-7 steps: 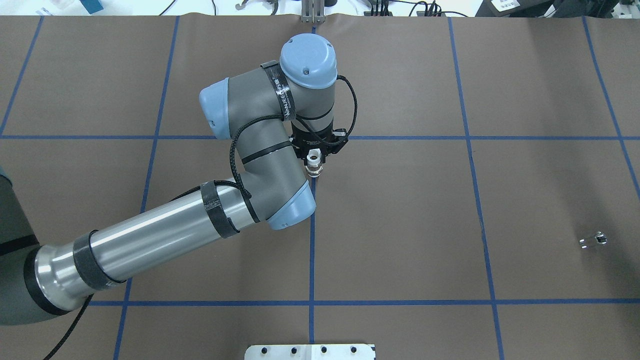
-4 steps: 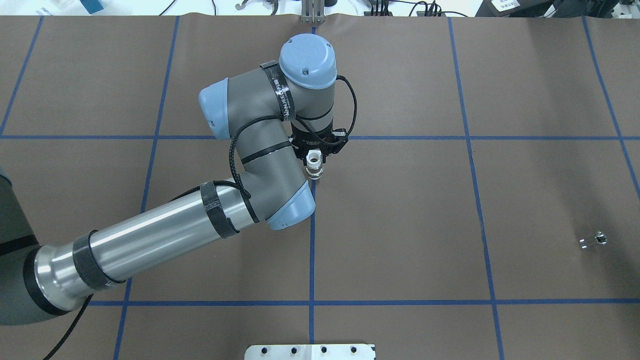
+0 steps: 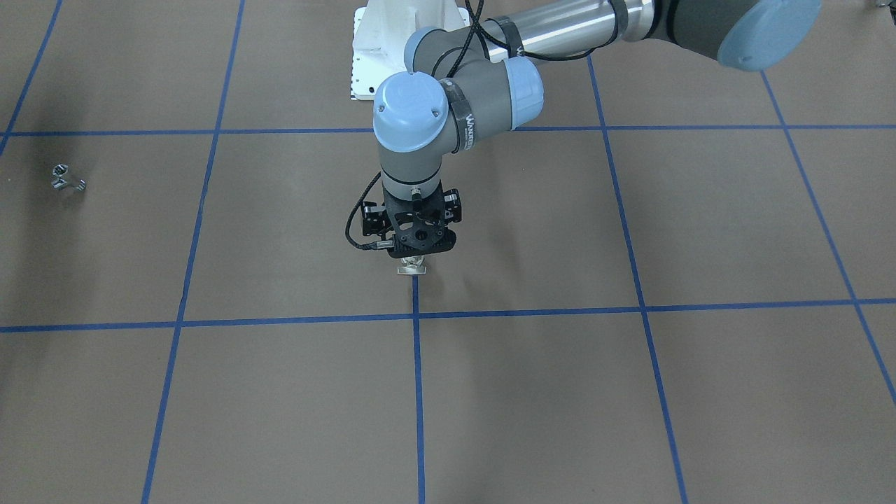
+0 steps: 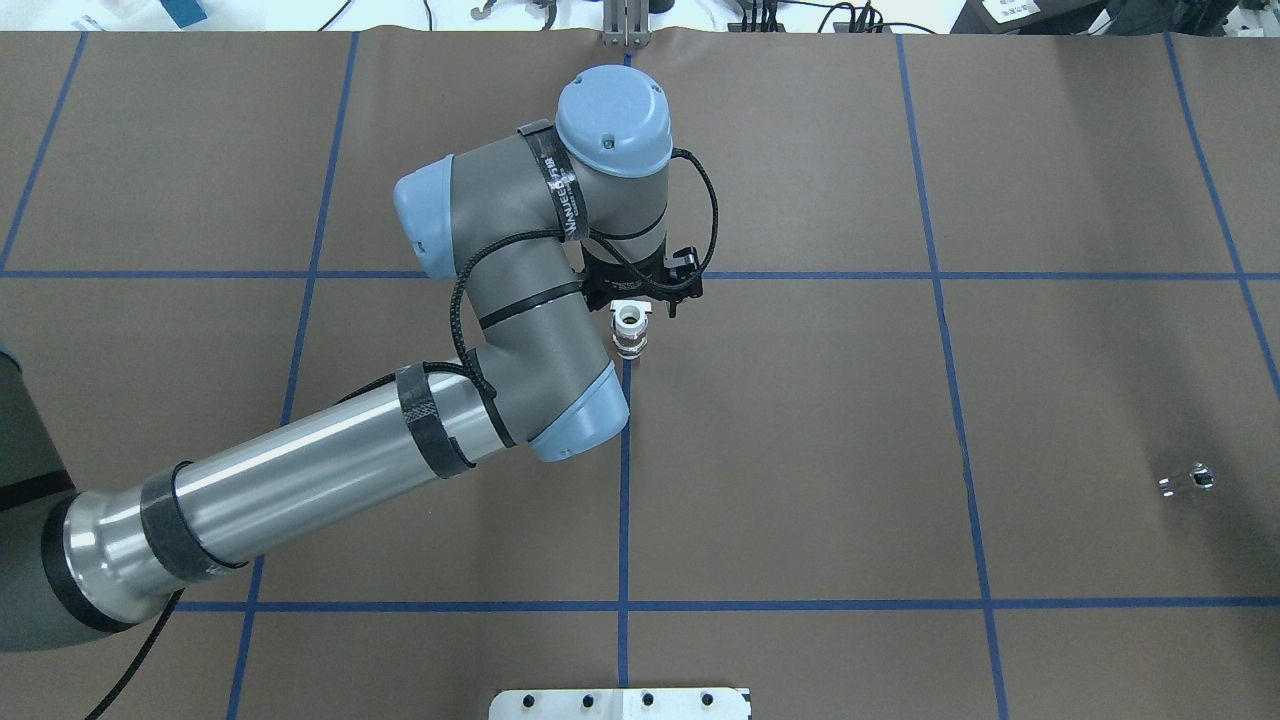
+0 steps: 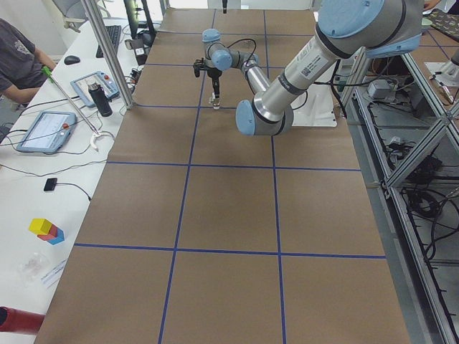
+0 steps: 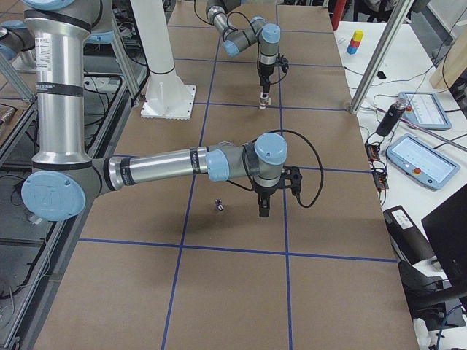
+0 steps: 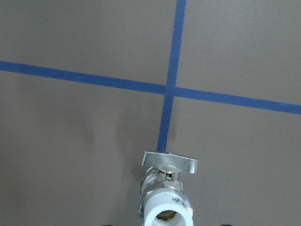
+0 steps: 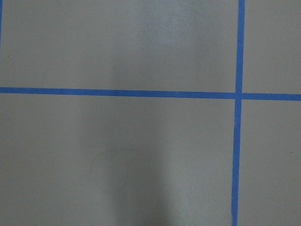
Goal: Assemble PPR valve and pipe with both arms
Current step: 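Set the valve upright at the center and open the left gripper, then withdraw the left gripper from the valve while the right arm approaches the chrome fitting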
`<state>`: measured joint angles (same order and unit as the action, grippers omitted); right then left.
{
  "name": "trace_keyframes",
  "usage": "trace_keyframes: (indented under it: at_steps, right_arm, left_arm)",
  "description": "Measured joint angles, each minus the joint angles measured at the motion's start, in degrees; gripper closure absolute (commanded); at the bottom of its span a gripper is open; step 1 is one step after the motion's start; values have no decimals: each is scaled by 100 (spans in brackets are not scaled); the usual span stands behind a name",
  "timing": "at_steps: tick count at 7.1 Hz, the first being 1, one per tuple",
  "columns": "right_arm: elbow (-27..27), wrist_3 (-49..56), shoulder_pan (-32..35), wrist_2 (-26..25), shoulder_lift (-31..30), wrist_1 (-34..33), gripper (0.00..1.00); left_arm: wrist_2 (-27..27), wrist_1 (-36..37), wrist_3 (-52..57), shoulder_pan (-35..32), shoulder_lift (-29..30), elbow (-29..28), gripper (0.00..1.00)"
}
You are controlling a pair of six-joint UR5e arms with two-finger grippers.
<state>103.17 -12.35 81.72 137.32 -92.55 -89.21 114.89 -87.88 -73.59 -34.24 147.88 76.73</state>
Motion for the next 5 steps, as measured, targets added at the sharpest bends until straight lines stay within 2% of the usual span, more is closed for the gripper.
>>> trace_keyframes:
  at_steps: [1, 3, 4, 5]
  right_arm:
    - [13, -7, -21, 7, 2, 1, 0]
    - [-7, -28, -280, 7, 39, 136, 0]
    - [-2, -150, -443, 16, 6, 434, 0]
    - [52, -452, -673, 1, -144, 877, 0]
  left_arm:
    - [11, 70, -23, -18, -290, 520, 1]
    - [36, 138, 88, -56, -1763, 2278, 1]
    - [25, 145, 360, -109, -2499, 2984, 1]
    - [-21, 135, 609, -179, -3004, 3420, 1]
